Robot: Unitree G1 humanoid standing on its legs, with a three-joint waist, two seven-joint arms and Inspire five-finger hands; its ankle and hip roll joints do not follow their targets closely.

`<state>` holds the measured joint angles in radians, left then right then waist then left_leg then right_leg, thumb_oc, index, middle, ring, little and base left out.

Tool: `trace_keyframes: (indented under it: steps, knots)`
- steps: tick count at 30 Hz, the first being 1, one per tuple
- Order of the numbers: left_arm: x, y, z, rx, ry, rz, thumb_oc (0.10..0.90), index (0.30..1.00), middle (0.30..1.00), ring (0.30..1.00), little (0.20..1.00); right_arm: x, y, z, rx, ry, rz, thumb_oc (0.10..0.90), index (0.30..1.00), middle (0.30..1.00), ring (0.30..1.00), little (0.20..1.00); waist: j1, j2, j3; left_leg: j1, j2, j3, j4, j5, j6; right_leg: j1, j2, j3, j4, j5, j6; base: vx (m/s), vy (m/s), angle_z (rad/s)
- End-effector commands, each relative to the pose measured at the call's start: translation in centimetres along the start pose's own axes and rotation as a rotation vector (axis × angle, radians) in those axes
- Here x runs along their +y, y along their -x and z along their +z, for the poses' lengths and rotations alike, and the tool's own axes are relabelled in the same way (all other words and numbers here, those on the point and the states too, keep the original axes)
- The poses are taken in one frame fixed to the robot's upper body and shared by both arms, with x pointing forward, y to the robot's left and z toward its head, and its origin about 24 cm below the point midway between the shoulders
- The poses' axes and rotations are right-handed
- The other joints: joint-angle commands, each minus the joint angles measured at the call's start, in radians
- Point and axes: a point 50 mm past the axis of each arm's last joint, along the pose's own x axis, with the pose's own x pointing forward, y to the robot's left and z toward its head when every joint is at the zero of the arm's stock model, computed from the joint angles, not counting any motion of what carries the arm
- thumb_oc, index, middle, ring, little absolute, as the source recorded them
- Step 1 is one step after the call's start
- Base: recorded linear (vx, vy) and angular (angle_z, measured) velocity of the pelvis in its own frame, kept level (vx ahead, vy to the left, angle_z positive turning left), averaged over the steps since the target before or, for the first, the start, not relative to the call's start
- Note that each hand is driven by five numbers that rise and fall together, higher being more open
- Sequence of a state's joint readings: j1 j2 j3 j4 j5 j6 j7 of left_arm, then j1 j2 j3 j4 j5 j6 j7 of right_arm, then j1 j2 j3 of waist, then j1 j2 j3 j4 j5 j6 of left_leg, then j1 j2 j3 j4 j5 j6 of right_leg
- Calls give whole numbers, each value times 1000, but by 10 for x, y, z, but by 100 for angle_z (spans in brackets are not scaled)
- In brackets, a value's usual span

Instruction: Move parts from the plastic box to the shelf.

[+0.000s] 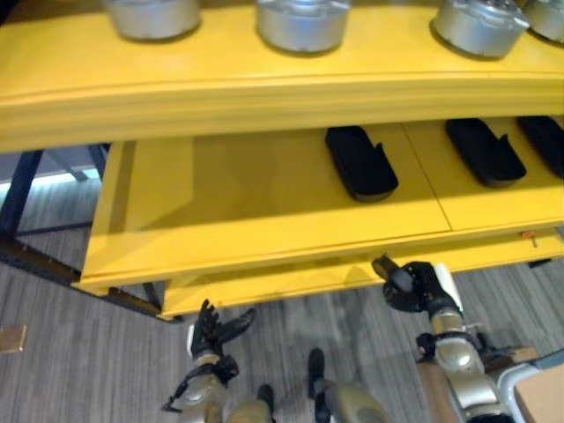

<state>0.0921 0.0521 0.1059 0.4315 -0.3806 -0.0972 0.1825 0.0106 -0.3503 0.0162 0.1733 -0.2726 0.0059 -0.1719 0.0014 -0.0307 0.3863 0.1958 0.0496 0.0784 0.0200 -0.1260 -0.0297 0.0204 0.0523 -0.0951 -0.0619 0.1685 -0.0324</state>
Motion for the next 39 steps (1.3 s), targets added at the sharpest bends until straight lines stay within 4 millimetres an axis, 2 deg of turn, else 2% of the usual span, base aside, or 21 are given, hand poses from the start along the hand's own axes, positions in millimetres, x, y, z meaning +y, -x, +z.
trace_keyframes:
  steps: [1,6,10,15,21,23,25,26,32,34,39]
  knots:
    - [-29,-6,39,-181,17,-126,900,1000,1000,1000,1000,-62,-19,57,-295,12,-254,400,300,300,300,300,-19,51,-68,44,-21,10,-107,126,-4,31,20,-38,21,-35,63,153,-123,1]
    - [-32,-6,35,-162,8,-143,900,1000,1000,1000,1000,-64,-15,49,-265,11,-257,400,300,300,300,300,-37,68,-88,58,-1,16,-107,141,-6,45,15,-40,24,-38,66,109,-84,5]
    - [-32,-6,32,-151,12,-143,900,1000,1000,1000,1000,-61,-15,50,-268,4,-240,400,300,300,300,300,-40,76,-101,61,7,22,-107,139,-7,50,17,-35,13,-42,67,64,-57,4]
    - [-35,-6,33,-151,22,-151,900,1000,1000,1000,1000,-53,-17,56,-290,-19,-196,400,300,300,300,300,-38,78,-110,53,12,28,-107,135,-9,52,17,-32,-1,-44,68,16,-33,2]
    - [-32,-8,37,-160,18,-145,900,1000,1000,1000,1000,-30,-16,72,-358,-102,-72,400,300,300,300,300,-20,73,-116,40,15,31,-107,134,-14,57,16,-26,-17,-39,67,3,-10,0]
    - [-29,-8,37,-162,17,-139,900,1000,1000,1000,1000,-17,-14,86,-418,-140,9,400,300,300,300,300,-9,71,-119,37,13,33,-107,130,-16,58,17,-20,-22,-38,66,0,0,0]
    - [-28,-8,37,-162,17,-137,900,1000,1000,1000,1000,-14,-13,90,-438,-148,33,400,300,300,300,300,-6,73,-119,42,16,34,-107,122,-17,63,21,-17,-22,-43,66,0,0,0]
    - [-27,-8,38,-164,19,-137,900,1000,1000,1000,1000,-6,-10,105,-502,-179,94,400,300,300,300,300,1,70,-118,39,16,33,-107,121,-18,62,19,-16,-23,-40,67,0,0,0]
    - [-24,-8,37,-154,16,-136,900,1000,1000,1000,1000,12,8,150,-703,-274,289,400,300,300,300,300,19,55,-110,35,11,33,-107,120,-20,59,16,-10,-22,-33,69,0,0,0]
    - [-22,-7,37,-152,15,-129,900,1000,1000,1000,1000,15,16,167,-778,-303,340,400,300,300,300,300,27,49,-109,35,10,33,-107,119,-19,61,17,-9,-23,-32,70,0,0,0]
    - [-22,-6,37,-155,21,-120,900,1000,1000,1000,1000,14,23,191,-882,-323,360,400,300,300,300,300,39,44,-111,35,7,29,-107,117,-17,61,17,-9,-25,-33,72,6,5,2]
